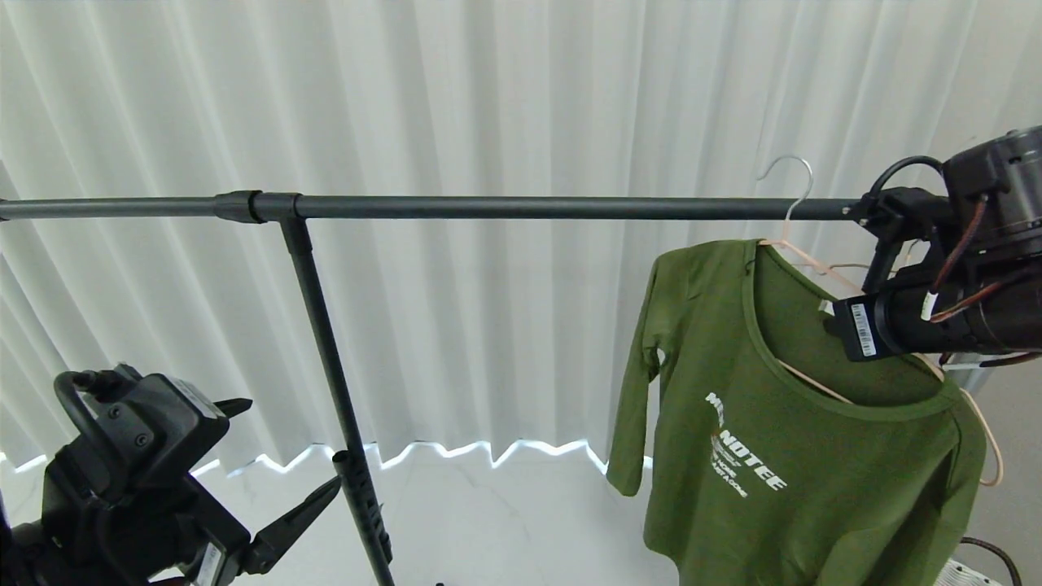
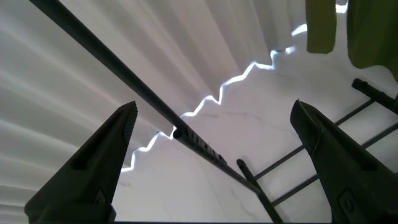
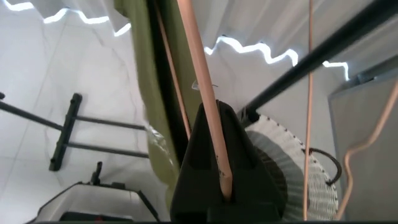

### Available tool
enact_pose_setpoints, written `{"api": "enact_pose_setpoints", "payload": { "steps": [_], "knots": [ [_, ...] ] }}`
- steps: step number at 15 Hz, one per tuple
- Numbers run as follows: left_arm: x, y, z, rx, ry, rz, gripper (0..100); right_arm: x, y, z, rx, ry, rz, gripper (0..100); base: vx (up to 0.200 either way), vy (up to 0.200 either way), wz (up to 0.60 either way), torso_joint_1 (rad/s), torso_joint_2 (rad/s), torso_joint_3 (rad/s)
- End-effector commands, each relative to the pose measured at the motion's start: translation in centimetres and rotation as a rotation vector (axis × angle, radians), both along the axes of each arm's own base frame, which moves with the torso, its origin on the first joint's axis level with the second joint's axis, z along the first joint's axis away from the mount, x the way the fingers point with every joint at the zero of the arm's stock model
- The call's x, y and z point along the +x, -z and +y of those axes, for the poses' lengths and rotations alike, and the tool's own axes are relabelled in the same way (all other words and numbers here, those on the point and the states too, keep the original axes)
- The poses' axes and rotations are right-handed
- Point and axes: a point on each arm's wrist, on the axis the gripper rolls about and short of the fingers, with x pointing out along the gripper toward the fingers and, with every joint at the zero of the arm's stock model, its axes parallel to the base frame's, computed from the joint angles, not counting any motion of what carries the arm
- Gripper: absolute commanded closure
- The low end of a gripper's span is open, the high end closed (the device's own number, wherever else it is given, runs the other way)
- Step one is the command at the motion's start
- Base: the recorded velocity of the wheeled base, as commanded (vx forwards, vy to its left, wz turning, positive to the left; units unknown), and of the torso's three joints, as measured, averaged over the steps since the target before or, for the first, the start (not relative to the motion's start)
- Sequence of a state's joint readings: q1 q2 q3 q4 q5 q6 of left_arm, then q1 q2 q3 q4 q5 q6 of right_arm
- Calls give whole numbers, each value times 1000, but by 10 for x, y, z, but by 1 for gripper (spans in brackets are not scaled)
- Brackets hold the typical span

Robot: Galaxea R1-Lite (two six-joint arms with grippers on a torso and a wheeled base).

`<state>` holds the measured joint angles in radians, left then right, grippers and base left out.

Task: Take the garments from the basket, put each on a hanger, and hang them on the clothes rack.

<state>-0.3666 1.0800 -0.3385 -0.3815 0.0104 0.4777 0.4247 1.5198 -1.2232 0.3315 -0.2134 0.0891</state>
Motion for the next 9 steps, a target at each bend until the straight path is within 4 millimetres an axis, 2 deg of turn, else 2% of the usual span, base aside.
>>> {"api": "enact_pose_setpoints", "payload": {
  "steps": [1, 5, 9],
  "knots": [
    [-1, -1, 0, -2, 0, -7, 0, 18, 3, 7, -5, 3, 11, 100, 0, 0, 0, 0, 0, 0],
    [1, -2, 0, 12, 5, -11, 0, 40, 20, 18, -27, 2, 59, 100, 0, 0, 0, 0, 0, 0],
    [-1, -1, 0, 13, 7, -13, 0, 44, 25, 20, -32, 0, 72, 100, 0, 0, 0, 0, 0, 0]
  ]
}}
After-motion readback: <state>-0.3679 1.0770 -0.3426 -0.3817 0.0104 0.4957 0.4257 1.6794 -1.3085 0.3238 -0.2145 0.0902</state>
